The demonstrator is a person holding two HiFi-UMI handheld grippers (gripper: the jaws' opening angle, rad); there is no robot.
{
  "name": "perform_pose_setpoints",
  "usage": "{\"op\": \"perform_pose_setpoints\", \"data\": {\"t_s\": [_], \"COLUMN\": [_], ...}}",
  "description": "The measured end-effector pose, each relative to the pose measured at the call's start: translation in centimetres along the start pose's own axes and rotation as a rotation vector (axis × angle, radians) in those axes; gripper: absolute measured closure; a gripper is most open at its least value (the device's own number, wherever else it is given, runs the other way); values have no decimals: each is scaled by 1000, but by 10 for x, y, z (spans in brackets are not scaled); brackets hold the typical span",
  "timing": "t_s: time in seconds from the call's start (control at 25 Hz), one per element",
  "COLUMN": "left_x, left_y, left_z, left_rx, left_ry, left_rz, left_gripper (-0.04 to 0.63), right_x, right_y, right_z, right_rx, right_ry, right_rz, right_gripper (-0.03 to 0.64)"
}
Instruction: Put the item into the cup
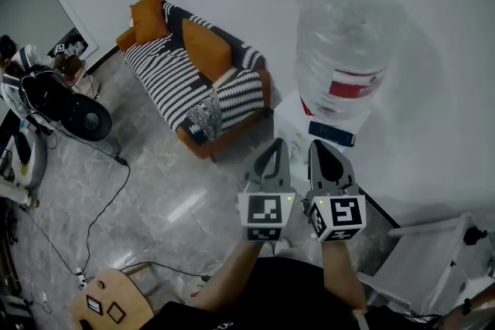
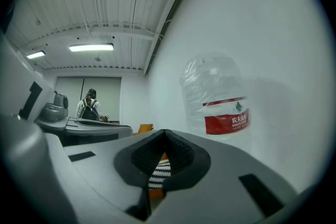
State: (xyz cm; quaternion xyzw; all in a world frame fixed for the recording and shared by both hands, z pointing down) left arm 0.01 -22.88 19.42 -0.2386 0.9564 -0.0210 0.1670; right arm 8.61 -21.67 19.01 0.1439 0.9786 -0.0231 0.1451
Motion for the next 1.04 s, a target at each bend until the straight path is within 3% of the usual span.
{"op": "perform_pose_setpoints", "data": {"t_s": [0.84,1.04], "left_x": [-4,-4], "left_y": [-1,-4], "left_z": [-3,0], "left_rx": [5,-4], "left_ry": [-14,14], "left_rz": [-18,-8], "left_gripper": [581,581], "right_x": [0,-2], "right_y": [-1,-3], "right_z": [-3,-3], "right_rx": [18,15], "right_ry": [18,21], "right_rz": [5,8], "right_gripper": [606,606]}}
Point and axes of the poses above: the fingertips, and each gripper's own axes: y backward along the fingers, x to its left, z out of its top, the point moved 2 cm from there along y, backward along the fingers, and after that the axes turned 14 degrees about -y, right-handed, at the moved point
